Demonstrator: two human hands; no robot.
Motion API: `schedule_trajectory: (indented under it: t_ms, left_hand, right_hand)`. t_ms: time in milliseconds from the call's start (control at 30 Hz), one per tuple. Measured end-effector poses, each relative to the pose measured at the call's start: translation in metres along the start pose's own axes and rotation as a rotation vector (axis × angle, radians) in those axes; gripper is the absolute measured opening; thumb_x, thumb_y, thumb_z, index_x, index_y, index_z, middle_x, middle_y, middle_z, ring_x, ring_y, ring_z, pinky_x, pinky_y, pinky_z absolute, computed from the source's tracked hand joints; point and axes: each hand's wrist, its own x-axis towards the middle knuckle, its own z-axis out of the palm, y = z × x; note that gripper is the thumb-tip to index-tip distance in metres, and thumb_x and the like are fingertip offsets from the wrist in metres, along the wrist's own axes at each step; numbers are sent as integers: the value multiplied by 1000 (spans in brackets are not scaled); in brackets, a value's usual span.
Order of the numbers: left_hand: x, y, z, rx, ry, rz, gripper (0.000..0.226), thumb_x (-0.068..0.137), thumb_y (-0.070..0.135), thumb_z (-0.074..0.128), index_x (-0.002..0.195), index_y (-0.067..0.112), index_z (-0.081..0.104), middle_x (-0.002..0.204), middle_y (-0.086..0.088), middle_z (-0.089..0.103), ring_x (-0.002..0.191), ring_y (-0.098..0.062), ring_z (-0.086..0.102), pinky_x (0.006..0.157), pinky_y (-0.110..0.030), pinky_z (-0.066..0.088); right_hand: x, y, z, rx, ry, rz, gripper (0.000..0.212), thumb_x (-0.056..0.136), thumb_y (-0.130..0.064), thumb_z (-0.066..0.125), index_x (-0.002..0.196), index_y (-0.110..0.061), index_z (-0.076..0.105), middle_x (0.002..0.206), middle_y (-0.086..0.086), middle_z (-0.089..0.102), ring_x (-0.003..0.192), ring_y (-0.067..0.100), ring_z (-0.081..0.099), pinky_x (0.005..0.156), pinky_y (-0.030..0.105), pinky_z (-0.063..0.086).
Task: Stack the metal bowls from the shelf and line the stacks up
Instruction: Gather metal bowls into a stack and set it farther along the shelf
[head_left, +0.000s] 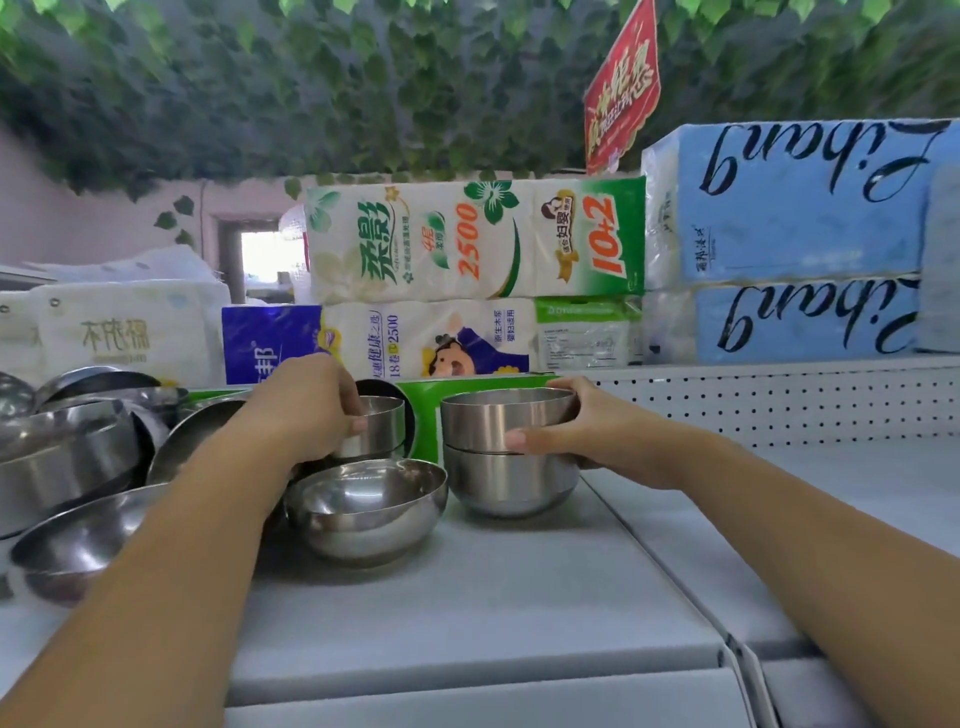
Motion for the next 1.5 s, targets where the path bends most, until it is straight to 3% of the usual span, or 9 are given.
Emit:
schedule_trajectory:
  t_ms: [133,400,500,700,867,1033,1167,1367,1500]
  left_hand:
    - [-4,-1,-5,-81,109,55,7,87,22,76,82,22,71,84,3,67,85,-17,63,82,-36,53]
    - [-19,21,-5,-413,330,191,6,86,21,77,82,24,73,85,9,67,80,-1,58,67,-8,34]
    - [-23,39,-6,-477,363,241,4,86,23,76,87,27,74,101,0,66,87,-6,59,73,-13,37]
    - [-30,65,1,-414,301,367,11,87,21,74,95,28,74,103,2,59,89,-2,53,77,-4,29]
    - [-32,67,16,-456,288,407,14,91,17,68,96,29,72,95,10,62,102,-11,51,90,-24,37]
    - [-31,60,19,-504,269,449,15,97,24,62,105,29,73,100,15,67,106,-8,52,89,-13,37]
    - [-34,54,24,-554,235,447,23,97,25,62,116,32,72,111,14,70,110,-8,59,98,-34,47]
    - [-45,52,21,-605,289,356,26,95,26,66,120,26,72,113,17,69,99,8,58,95,-15,45]
    - [-48,53,16,-540,306,298,25,93,36,68,117,29,71,108,15,69,98,-1,60,92,-31,52]
  right_hand:
    - [1,2,1,-25,-13,-14,110,51,-52,89,144,-28,35,124,-6,59,110,12,63,87,30,59]
    - [-7,-2,1,-98,-7,-20,110,53,-59,88,144,-31,33,118,-10,60,107,8,62,84,28,59]
    - [-12,-6,2,-113,14,-41,94,65,-54,86,139,-32,33,114,-16,58,102,2,60,76,19,51]
    - [-11,-1,2,-163,67,-56,102,57,-65,87,137,-32,33,114,-14,60,105,1,59,91,26,51]
    - [-10,2,1,-170,69,-60,124,52,-68,88,150,-27,25,125,-17,55,115,3,55,96,26,46]
    - [-6,4,2,-157,56,-66,124,56,-65,88,153,-28,21,136,-10,53,123,11,54,106,34,48]
    - [-3,3,6,-71,59,-57,120,57,-65,84,152,-29,20,126,-13,54,111,3,56,94,30,53]
    - [-9,6,13,10,61,-65,119,59,-48,93,148,-28,17,122,-16,53,109,-2,55,86,21,51]
    - [-10,6,16,37,77,-65,113,65,-41,94,146,-27,16,120,-15,54,107,-1,56,81,22,54]
